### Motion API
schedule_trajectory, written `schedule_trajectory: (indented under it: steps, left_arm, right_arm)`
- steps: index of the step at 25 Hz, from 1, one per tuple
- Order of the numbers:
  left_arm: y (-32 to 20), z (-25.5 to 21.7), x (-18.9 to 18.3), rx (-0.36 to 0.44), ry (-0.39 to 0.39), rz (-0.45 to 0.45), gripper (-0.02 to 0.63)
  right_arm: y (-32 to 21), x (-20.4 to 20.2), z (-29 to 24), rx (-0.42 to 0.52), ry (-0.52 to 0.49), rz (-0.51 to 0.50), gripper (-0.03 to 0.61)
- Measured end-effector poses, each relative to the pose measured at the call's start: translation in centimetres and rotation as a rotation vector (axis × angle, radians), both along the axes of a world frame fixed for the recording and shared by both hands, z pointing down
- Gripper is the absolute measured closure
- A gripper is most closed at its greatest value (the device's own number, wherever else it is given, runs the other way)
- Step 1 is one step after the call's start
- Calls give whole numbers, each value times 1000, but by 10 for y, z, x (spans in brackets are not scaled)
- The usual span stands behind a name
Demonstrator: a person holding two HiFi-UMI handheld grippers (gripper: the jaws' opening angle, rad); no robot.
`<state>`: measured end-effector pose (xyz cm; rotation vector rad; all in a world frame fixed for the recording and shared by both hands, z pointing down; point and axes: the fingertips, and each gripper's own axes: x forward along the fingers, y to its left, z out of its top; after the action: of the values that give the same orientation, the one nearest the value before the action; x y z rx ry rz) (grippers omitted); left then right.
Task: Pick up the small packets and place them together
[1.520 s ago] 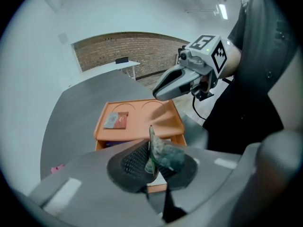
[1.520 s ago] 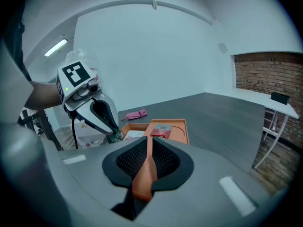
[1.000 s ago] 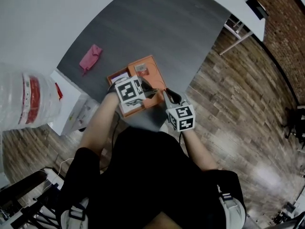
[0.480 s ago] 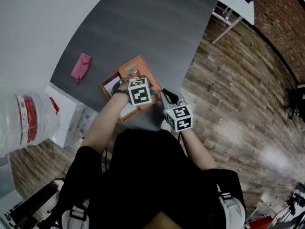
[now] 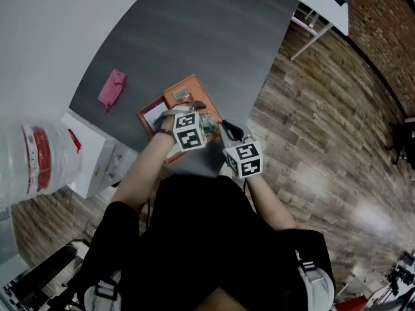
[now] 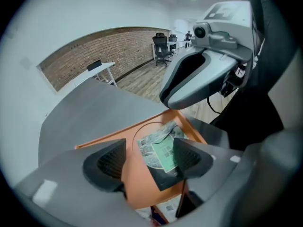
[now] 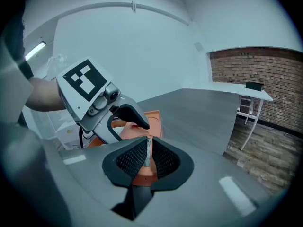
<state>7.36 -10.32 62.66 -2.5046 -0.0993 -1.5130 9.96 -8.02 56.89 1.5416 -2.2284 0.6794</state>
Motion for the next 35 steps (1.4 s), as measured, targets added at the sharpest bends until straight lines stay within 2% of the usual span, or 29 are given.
schedule_trajectory:
  steps: [8, 13, 21, 29, 35]
  left_arm:
    - [-6, -18, -3, -40, 107, -61, 295]
    - [-10, -35, -5, -100, 208, -149, 299]
    - [-28, -70, -23, -122, 387, -298, 353]
    - [-43, -90, -73, -84, 514, -508, 390]
    - [-42, -76, -128, -67, 503, -657, 407]
  right_arm:
    - [-5, -7, -3, 8, 8, -38, 541]
    - [-13, -8, -10, 27, 21, -59, 541]
    - [-24, -14, -24, 61, 34, -107, 541]
    - [-33, -28, -33, 83, 35, -167, 541]
    - [-36, -49, -30, 76, 44, -242, 541]
